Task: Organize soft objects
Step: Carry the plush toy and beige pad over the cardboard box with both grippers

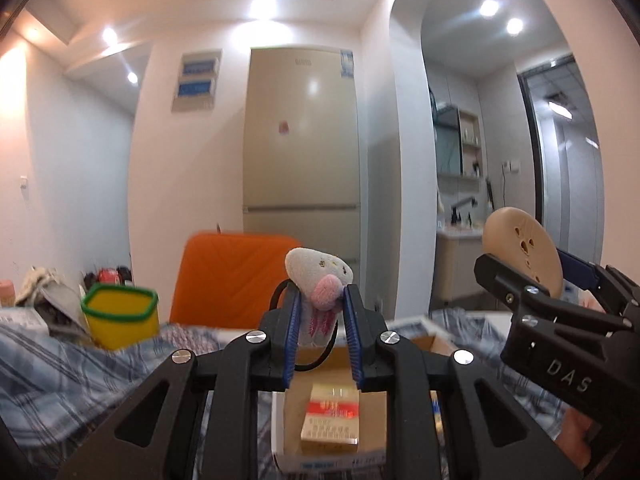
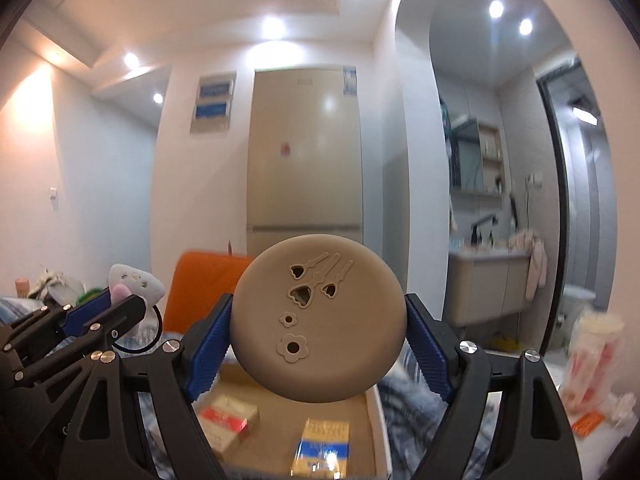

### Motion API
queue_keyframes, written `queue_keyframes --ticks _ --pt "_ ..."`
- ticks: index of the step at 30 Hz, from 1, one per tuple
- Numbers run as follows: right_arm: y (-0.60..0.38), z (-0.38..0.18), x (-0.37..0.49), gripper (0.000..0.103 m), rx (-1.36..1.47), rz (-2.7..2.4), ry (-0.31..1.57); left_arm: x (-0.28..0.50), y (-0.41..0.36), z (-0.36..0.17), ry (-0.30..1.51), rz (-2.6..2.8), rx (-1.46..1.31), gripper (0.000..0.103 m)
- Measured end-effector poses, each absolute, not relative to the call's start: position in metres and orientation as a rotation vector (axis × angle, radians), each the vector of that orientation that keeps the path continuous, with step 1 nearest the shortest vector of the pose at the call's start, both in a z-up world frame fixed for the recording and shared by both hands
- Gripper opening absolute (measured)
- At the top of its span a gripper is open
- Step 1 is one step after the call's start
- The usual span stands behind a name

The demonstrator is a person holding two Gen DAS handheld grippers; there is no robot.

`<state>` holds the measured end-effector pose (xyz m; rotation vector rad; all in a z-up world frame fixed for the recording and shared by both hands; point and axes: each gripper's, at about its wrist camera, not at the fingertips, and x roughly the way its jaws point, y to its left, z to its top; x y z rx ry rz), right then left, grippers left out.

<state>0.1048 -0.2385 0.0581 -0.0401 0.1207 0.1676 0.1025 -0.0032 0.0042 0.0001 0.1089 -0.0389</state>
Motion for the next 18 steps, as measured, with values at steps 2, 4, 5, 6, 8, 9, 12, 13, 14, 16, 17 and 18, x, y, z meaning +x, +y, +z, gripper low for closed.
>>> queue_keyframes --ticks 2,4,5,6,8,9,12,13,14,16,17,18 --pt "-0.24 0.05 0.11 0.083 -0.052 0.169 0.15 0.105 -0.006 0.001 0.127 -0.04 0.006 0.02" --pt "-0.243 0.047 0.113 0.083 -0.056 0.158 0.161 0.105 -0.005 0.001 0.128 -0.039 0.0 0.02" --pt "-0.244 0.046 0.115 0.083 -0.054 0.157 0.168 0.106 -0.005 0.0 0.135 -0.043 -0.003 0.02" --pt "-0.245 0.044 0.119 0.083 -0.051 0.157 0.18 0.109 -0.005 -0.001 0.152 -0.051 -0.002 0.02" --pt "-0.247 0.039 0.127 0.083 -0.043 0.161 0.22 0.119 -0.008 -0.006 0.203 -0.047 0.008 0.02" --pt "-0.248 0.035 0.133 0.083 -0.036 0.167 0.252 0.124 -0.01 -0.008 0.23 -0.037 0.018 0.02" --pt "-0.245 0.019 0.158 0.083 -0.054 0.167 0.4 0.136 -0.011 -0.015 0.297 -0.05 0.015 0.02" --pt "-0.245 0.012 0.166 0.083 -0.057 0.165 0.448 0.138 -0.011 -0.017 0.314 -0.053 0.013 0.02" --pt "-0.246 0.003 0.177 0.083 -0.044 0.184 0.513 0.142 -0.011 -0.018 0.334 -0.051 0.012 0.02" --pt "-0.247 -0.007 0.191 0.083 -0.028 0.193 0.59 0.148 -0.012 -0.022 0.369 -0.049 0.012 0.02" --pt "-0.248 -0.01 0.196 0.083 -0.018 0.193 0.619 0.151 -0.013 -0.024 0.391 -0.046 0.013 0.02" --pt "-0.25 -0.014 0.199 0.083 -0.003 0.198 0.639 0.153 -0.014 -0.027 0.408 -0.048 0.014 0.02"
